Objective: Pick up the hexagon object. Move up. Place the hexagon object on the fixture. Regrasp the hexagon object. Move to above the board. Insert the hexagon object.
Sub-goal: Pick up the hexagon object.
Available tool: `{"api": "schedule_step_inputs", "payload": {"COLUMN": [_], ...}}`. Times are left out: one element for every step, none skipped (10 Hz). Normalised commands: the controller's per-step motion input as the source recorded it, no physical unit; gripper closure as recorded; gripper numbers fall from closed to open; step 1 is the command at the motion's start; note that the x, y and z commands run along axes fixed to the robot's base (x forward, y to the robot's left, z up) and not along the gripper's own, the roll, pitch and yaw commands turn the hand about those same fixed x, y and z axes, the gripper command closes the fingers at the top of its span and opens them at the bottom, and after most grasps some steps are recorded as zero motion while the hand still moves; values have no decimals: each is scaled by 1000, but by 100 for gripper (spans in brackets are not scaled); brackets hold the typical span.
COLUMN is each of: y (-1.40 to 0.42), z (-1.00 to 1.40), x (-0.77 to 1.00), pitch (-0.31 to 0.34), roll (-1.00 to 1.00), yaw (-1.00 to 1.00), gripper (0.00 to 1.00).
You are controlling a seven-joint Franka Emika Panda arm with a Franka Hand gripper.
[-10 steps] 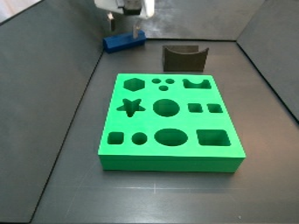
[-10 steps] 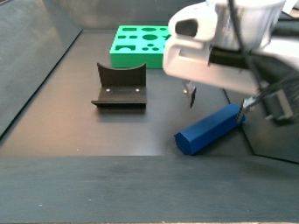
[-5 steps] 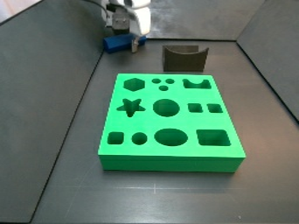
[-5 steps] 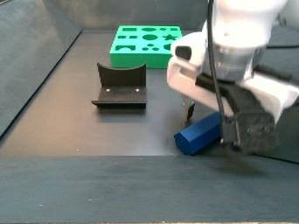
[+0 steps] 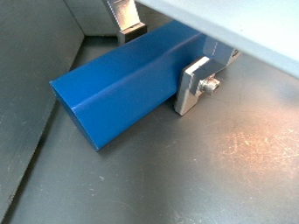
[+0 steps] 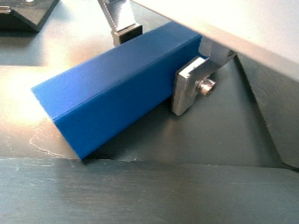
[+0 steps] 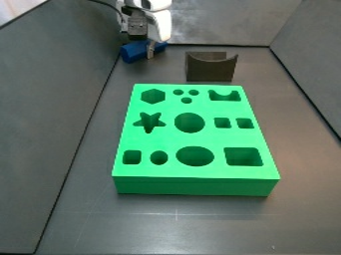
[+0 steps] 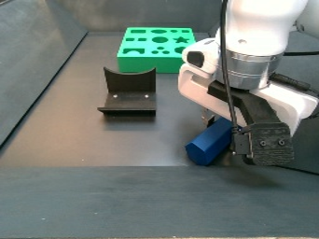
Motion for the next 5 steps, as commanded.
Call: {"api": "schedule_step_inputs", "payload": {"y": [0,0,0,0,0], "z": [0,0,0,0,0], "x": [0,0,0,0,0], "pitch": [0,0,0,0,0], "roll": [0,0,0,0,0], "yaw": [0,0,0,0,0], "gripper": [100,100,100,100,100]}}
